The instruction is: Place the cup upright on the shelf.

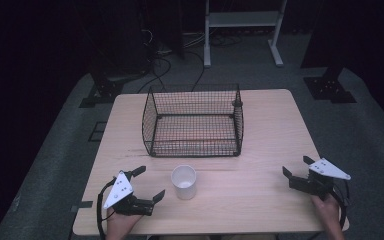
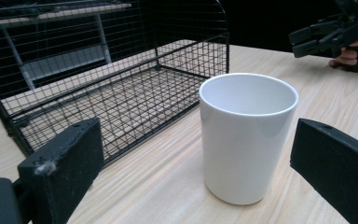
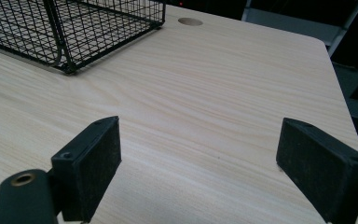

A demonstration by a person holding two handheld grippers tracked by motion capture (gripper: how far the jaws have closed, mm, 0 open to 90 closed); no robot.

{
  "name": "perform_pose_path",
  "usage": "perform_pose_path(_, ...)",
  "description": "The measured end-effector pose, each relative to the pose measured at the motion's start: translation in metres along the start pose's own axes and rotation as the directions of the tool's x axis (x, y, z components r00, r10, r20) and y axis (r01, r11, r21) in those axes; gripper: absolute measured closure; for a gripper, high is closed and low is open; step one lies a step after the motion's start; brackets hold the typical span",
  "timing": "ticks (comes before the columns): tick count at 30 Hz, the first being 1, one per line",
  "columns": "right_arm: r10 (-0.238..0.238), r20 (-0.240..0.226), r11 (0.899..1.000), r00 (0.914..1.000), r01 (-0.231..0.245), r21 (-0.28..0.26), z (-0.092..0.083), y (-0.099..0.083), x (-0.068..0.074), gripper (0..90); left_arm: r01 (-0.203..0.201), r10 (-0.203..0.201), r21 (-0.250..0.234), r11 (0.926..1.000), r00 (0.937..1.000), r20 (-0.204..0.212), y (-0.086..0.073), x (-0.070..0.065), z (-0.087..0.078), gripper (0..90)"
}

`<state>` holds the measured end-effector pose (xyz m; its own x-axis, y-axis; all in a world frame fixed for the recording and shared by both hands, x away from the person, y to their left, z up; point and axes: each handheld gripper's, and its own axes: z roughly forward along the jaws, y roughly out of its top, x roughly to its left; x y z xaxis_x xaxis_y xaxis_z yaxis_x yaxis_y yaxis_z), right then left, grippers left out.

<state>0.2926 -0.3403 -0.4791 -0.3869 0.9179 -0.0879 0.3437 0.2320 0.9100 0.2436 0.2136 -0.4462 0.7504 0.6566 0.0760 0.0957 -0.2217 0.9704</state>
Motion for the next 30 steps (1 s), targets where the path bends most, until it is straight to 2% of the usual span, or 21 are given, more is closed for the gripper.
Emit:
perform_pose_path(11,0.000,0.000,1.000,1.0000,0.000,0.000,0.000,0.000,0.000,13.0,-0.008,0.007,0.011,0.9999,0.9988,0.049,0.003,-0.006,0.009,2.2)
perform_pose_path(30,-0.003,0.001,1.000,1.0000,0.003,0.003,0.000,0.000,0.000,13.1,-0.029,0.021,0.071,0.9971,0.9942,0.105,0.006,-0.016,0.025,2.2)
